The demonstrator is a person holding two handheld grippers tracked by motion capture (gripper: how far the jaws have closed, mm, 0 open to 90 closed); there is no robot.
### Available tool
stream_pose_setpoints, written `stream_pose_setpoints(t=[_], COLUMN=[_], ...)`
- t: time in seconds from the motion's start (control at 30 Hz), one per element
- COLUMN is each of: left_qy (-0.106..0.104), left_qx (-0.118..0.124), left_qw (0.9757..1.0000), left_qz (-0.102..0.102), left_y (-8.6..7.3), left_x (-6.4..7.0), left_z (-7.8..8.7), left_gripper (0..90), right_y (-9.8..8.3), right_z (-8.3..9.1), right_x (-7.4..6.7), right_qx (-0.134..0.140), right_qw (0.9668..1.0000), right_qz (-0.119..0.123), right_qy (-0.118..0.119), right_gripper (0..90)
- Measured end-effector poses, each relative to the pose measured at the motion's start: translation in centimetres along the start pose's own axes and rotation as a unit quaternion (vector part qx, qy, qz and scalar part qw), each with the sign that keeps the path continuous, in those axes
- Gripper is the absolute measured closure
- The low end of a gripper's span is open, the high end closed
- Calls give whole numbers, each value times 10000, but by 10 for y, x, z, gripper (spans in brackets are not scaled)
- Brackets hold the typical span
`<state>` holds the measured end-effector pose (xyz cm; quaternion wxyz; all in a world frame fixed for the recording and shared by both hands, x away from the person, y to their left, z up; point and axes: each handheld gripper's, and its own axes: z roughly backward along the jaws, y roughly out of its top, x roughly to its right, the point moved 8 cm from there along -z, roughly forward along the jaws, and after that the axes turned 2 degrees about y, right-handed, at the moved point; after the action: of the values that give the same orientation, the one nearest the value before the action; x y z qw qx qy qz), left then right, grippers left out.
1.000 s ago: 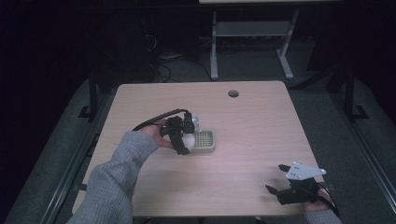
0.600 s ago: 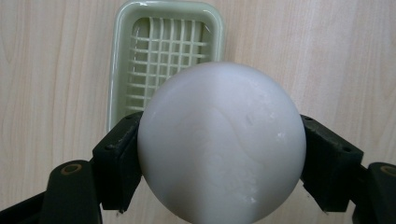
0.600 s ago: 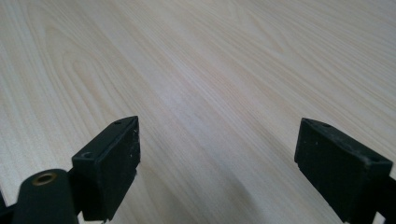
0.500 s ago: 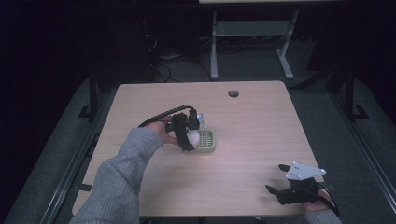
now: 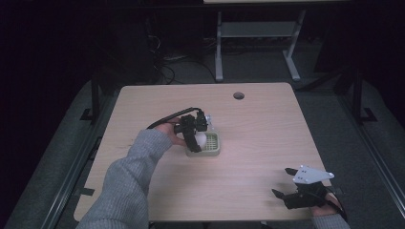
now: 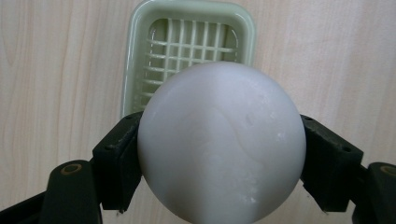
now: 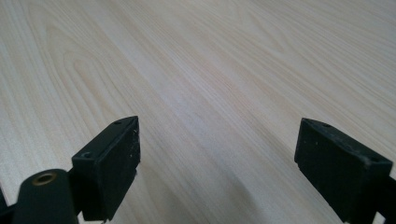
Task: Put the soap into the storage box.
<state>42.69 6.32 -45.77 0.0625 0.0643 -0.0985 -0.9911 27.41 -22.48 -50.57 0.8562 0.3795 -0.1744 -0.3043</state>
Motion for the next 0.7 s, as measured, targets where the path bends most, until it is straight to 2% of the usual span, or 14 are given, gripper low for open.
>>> stream_pose_setpoints(t=[0.2,0.37,0.7], left_qy=[-44,-12,-33], left_qx=[16,-87,-125], left_qw=[10000,10000,9999], left_qz=[17,-17,-13], left_y=[2,5,11], left_x=[-3,-6,-10], left_z=[-3,-4,-6], left_gripper=[237,237,237], right_y=[-1,-1,0], right_z=[-1,-1,-1], right_x=[-1,-1,-1], right_qx=[-44,-42,-8], right_qw=[10000,10000,10000], right_qz=[8,-4,-3], right_qy=[21,31,42], right_gripper=[138,138,138])
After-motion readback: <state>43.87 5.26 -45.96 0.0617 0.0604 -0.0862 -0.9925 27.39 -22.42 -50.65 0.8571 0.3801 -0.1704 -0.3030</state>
